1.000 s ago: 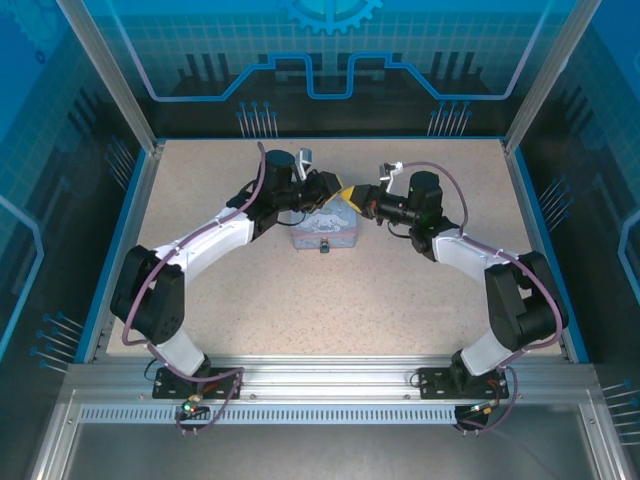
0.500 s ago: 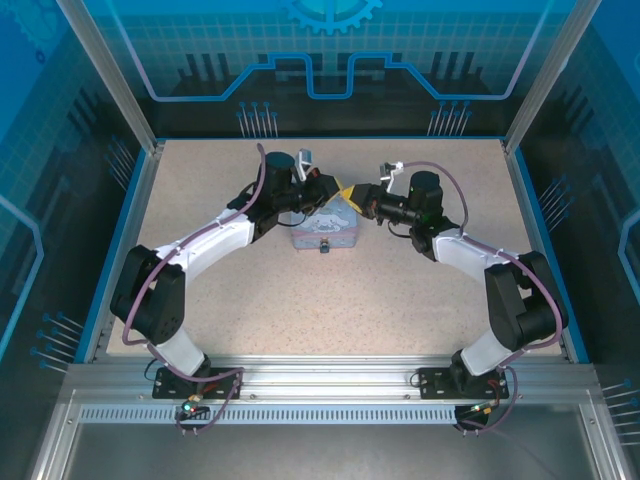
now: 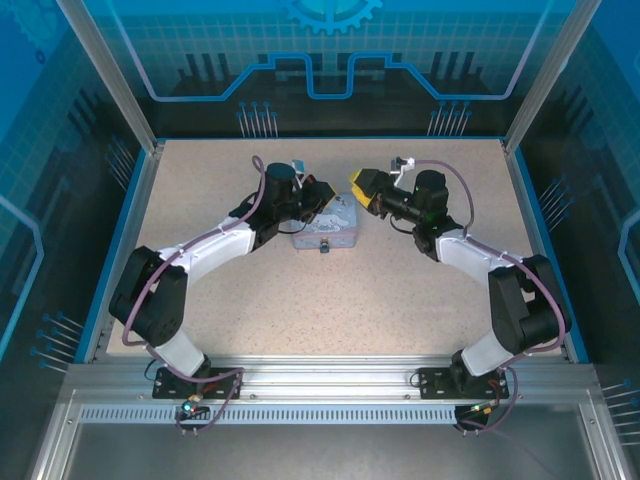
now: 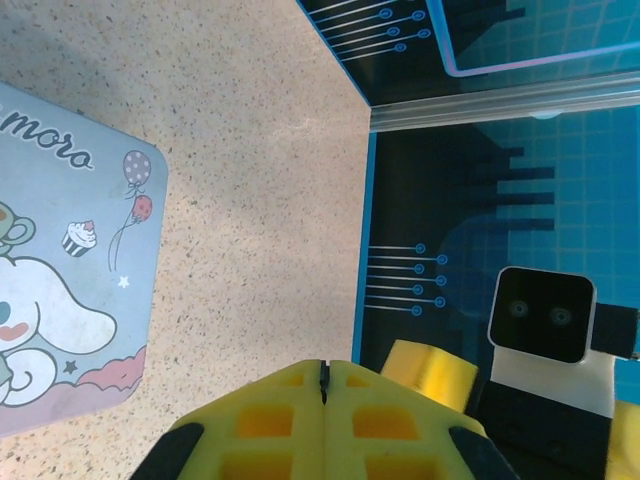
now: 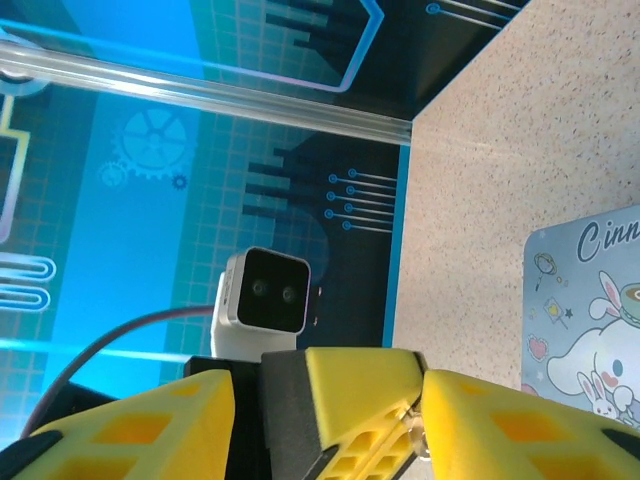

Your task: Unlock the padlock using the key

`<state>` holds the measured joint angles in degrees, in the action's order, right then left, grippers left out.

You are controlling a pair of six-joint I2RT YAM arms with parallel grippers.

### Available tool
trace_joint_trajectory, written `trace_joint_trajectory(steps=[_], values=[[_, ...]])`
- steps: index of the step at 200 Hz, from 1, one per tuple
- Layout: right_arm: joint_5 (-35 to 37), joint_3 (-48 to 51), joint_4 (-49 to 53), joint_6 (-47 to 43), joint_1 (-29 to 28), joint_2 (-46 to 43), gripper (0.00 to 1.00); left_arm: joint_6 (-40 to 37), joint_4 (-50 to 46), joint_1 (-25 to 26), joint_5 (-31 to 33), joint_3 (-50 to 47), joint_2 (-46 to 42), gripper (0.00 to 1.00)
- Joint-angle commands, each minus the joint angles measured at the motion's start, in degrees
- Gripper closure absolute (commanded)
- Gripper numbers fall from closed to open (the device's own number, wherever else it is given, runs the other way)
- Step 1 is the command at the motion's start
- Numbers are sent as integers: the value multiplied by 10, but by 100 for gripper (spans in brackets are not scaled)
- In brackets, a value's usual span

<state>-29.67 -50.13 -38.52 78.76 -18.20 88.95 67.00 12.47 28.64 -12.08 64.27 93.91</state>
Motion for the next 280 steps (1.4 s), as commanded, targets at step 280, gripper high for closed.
trace_joint_trajectory(steps=[280], values=[[26,-27,-133,70,-51,97,76,60,87,23,101,-24,-25,100]])
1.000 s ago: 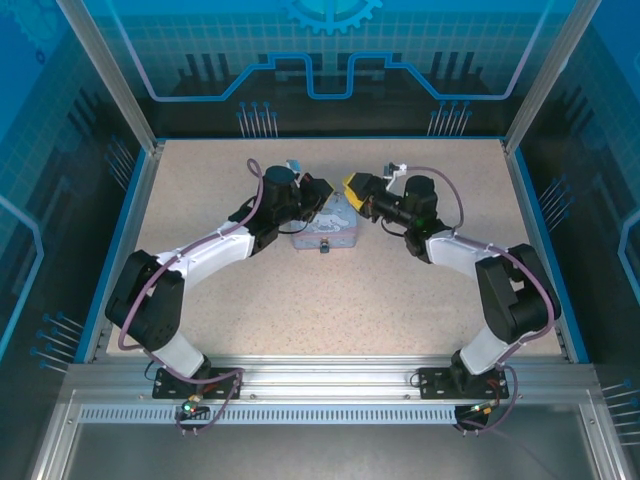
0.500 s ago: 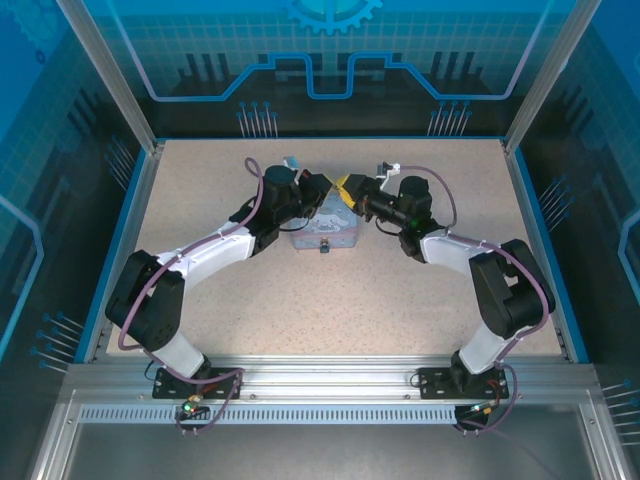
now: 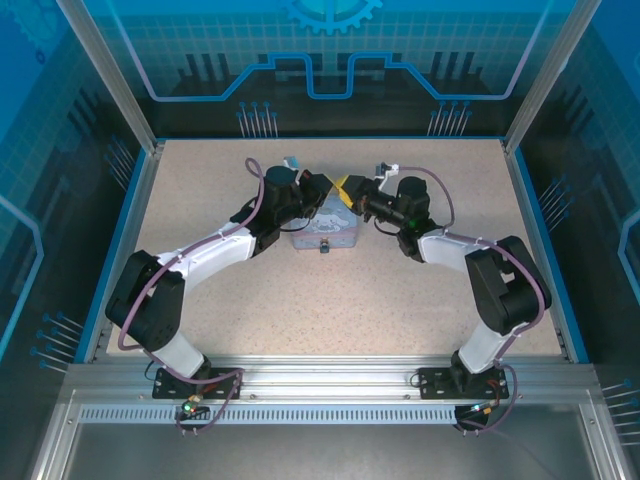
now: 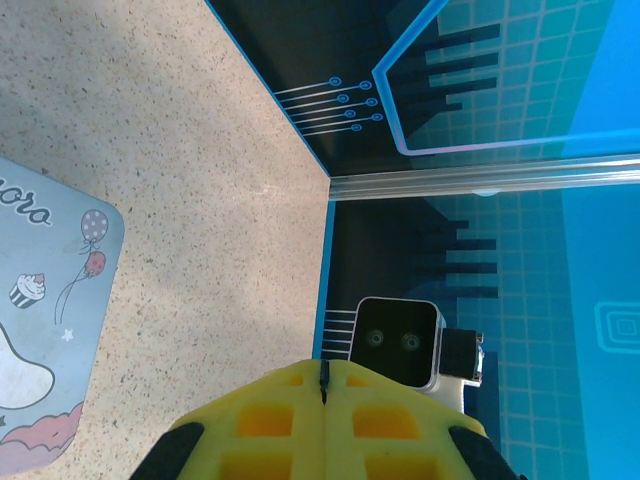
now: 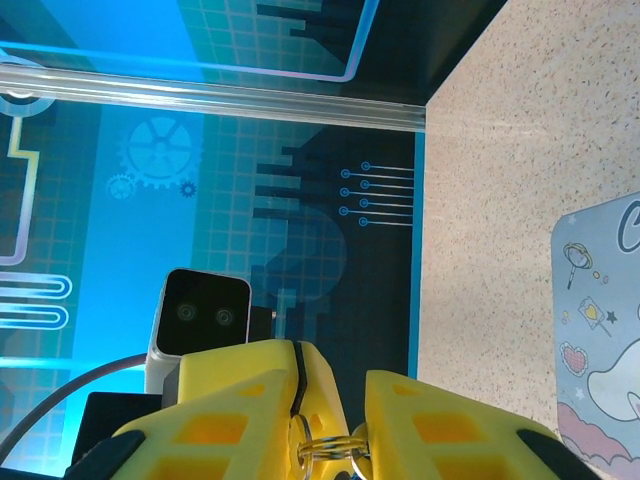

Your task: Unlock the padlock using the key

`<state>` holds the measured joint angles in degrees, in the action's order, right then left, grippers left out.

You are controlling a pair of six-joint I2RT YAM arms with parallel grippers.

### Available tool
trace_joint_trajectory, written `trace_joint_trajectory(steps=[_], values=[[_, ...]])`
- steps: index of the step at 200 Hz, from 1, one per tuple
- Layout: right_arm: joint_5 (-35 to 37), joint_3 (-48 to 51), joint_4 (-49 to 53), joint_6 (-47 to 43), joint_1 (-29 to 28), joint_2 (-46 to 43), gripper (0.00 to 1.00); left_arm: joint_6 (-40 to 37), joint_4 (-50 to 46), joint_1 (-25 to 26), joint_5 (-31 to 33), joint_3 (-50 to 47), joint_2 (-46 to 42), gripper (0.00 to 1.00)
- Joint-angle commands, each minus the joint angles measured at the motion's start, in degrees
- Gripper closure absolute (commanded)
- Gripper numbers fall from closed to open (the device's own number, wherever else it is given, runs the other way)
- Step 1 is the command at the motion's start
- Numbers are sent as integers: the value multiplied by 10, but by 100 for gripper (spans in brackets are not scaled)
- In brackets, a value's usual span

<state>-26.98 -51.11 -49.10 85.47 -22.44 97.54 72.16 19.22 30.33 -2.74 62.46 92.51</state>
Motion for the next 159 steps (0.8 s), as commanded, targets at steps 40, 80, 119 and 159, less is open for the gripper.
trace_joint_trajectory(steps=[40,80,119,159], values=[[-3,-18,-35,7,-9,12,81,6,18,6,11,-6,-12,100],[-17,-16,-50,11,-9,10,77,5,19,6,18,-8,-12,100],[-22,-9,-53,8,-11,2,79,4,16,6,22,-5,-10,100],[-24,-3,-56,8,-12,0,84,2,15,6,24,-5,-10,100]])
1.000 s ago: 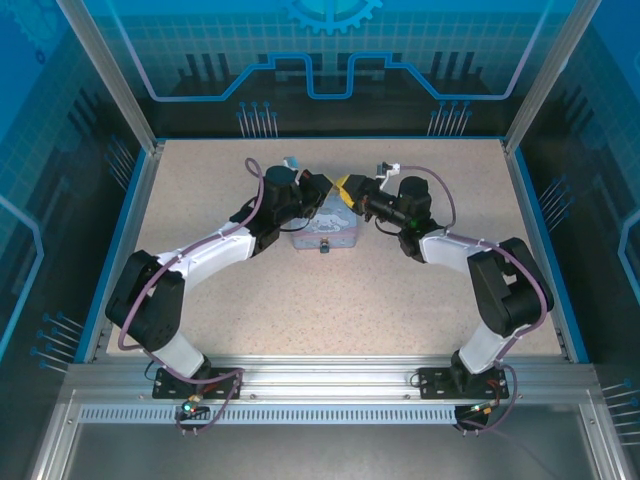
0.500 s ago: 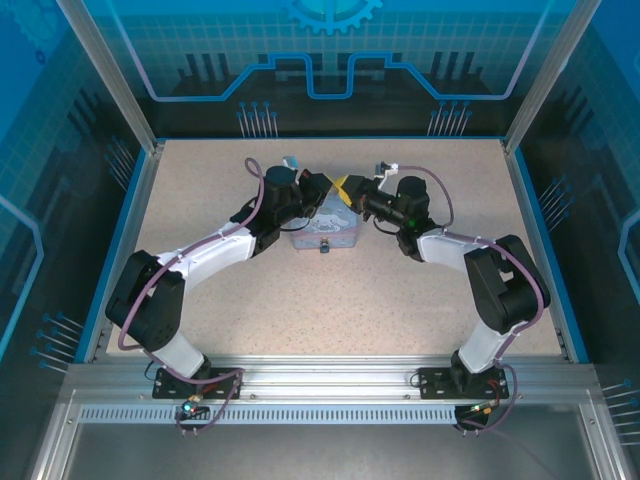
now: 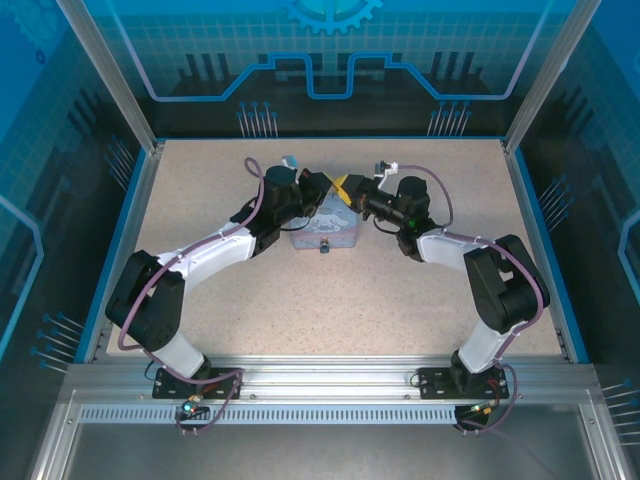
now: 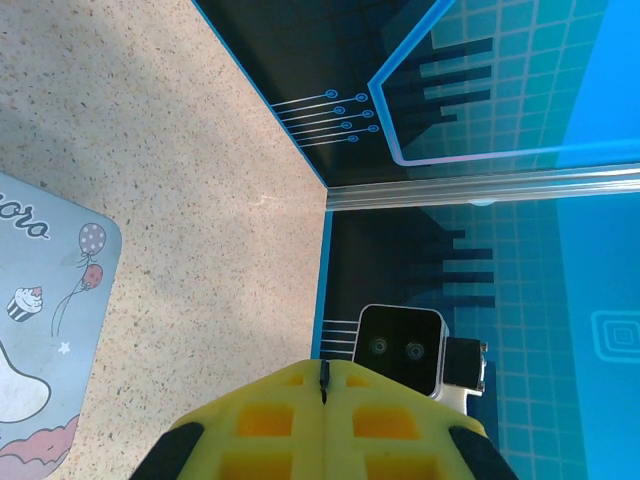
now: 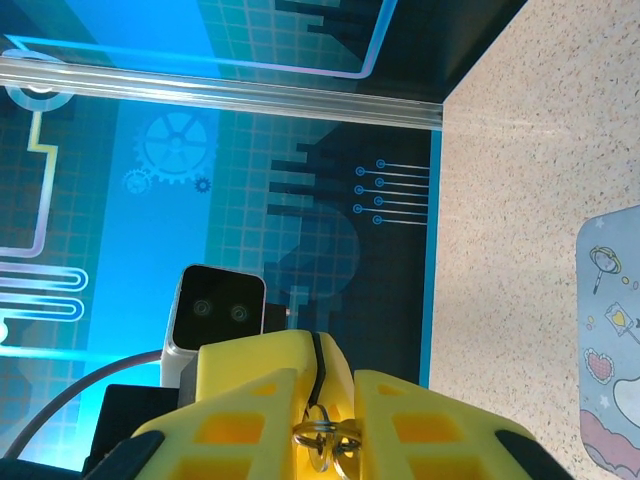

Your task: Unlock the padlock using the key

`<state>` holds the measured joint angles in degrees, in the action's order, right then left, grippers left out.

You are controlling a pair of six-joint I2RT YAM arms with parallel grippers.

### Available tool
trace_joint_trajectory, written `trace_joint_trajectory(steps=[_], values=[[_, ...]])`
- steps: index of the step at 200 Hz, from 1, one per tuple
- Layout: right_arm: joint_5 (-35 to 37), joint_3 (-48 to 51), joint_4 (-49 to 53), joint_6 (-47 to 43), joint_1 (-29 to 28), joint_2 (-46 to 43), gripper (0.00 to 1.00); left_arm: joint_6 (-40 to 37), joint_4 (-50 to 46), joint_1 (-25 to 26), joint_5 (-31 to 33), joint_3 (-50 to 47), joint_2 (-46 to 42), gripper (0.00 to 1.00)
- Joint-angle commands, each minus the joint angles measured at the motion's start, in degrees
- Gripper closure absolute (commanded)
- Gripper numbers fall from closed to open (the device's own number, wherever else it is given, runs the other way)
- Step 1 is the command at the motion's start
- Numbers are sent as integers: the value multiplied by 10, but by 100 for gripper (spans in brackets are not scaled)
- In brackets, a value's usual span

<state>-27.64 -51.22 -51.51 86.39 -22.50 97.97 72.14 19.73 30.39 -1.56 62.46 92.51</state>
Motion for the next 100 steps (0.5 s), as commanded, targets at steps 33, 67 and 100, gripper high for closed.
trace_joint_trajectory(steps=[33,67,100], values=[[-21,2,-35,-1,-12,-5,86,0,7,5,14,-2,-8,100],[-26,3,-34,-4,-13,-6,86,-1,7,5,15,0,-6,100],[-28,4,-33,-4,-14,-5,91,-2,6,6,14,3,-3,100]])
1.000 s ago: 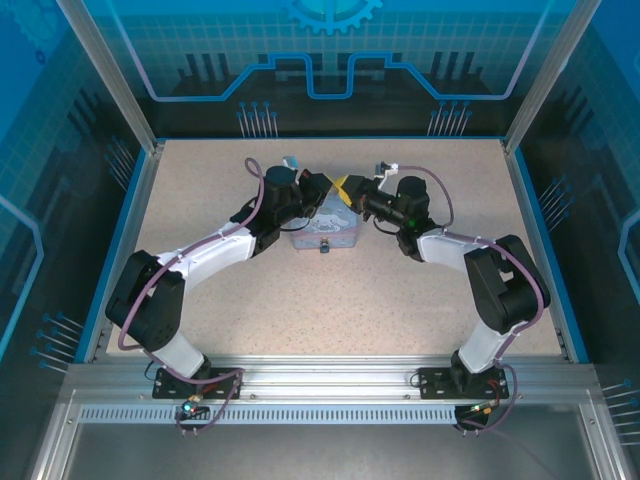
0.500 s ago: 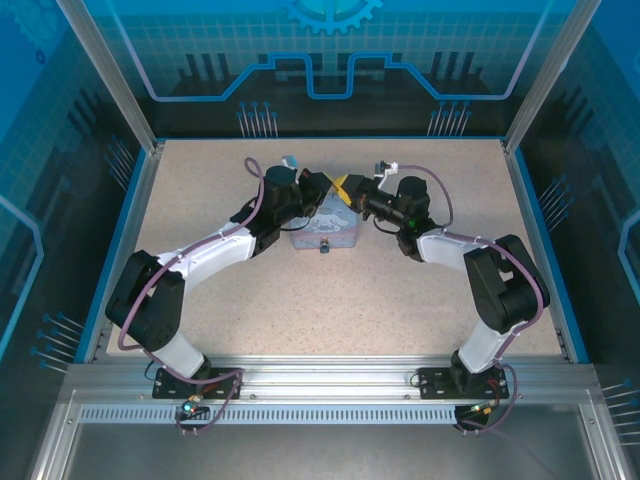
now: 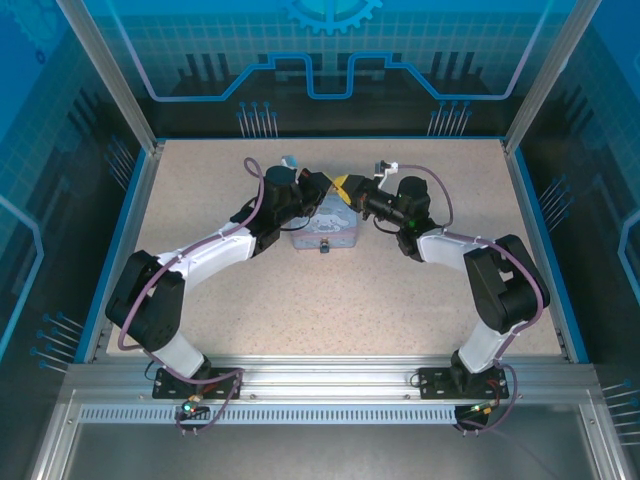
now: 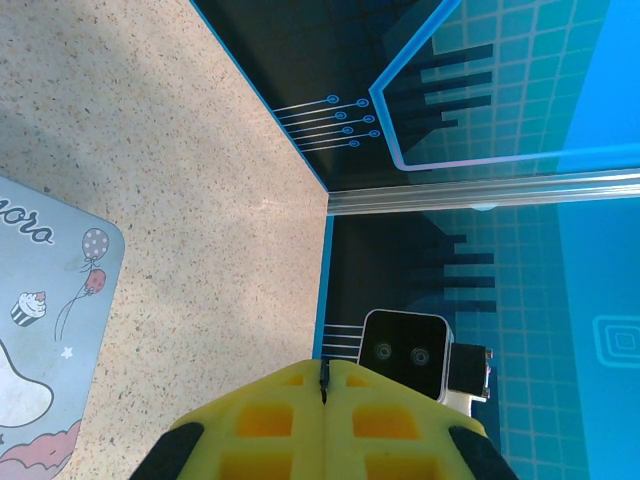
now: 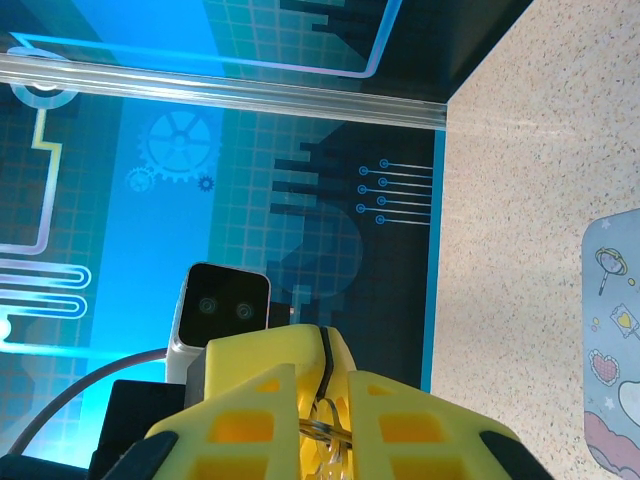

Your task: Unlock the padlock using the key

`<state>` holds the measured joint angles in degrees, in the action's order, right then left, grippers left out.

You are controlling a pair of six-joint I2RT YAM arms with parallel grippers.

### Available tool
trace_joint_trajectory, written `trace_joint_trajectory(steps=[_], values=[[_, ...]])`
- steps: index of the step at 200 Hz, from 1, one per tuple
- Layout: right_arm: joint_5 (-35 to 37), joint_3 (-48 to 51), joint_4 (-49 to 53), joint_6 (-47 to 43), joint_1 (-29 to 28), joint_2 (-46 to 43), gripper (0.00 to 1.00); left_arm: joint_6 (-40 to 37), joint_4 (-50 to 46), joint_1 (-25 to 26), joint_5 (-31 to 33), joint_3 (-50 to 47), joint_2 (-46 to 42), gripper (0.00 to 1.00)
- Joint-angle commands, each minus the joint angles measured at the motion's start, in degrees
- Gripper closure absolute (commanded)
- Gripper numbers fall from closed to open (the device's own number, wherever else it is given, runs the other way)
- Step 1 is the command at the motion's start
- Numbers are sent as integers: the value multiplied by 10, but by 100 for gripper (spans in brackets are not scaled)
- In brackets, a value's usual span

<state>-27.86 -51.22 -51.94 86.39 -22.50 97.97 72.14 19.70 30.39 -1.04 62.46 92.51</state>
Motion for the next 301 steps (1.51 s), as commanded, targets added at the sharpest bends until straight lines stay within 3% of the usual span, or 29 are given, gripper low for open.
trace_joint_trajectory(steps=[1,43,78,87,101,106,116,146,191,225,301], values=[[-26,4,-29,-4,-15,-4,91,-1,6,6,9,4,-3,100],[-31,2,-23,-8,-16,-2,100,-2,7,6,9,6,-2,100],[-34,4,-1,-25,-17,-6,100,-7,4,6,7,10,-2,100],[-36,4,16,-36,-16,-11,83,-8,2,6,7,12,-3,100],[-29,5,67,-68,-8,-32,43,-10,-1,6,7,12,-4,100],[-20,20,87,-78,-4,-44,35,-11,-2,6,6,12,-6,100],[-9,34,108,-91,10,-64,30,-13,-4,6,5,11,-9,100],[-20,37,122,-104,40,-88,31,-16,-10,6,4,8,-17,100],[-42,-33,199,-176,48,-90,39,-16,-13,7,1,5,-25,100],[-72,-66,168,-166,45,-60,47,-16,-14,7,-1,7,-26,100],[-97,-87,133,-147,20,-14,52,-17,-15,11,-1,16,-23,100]])
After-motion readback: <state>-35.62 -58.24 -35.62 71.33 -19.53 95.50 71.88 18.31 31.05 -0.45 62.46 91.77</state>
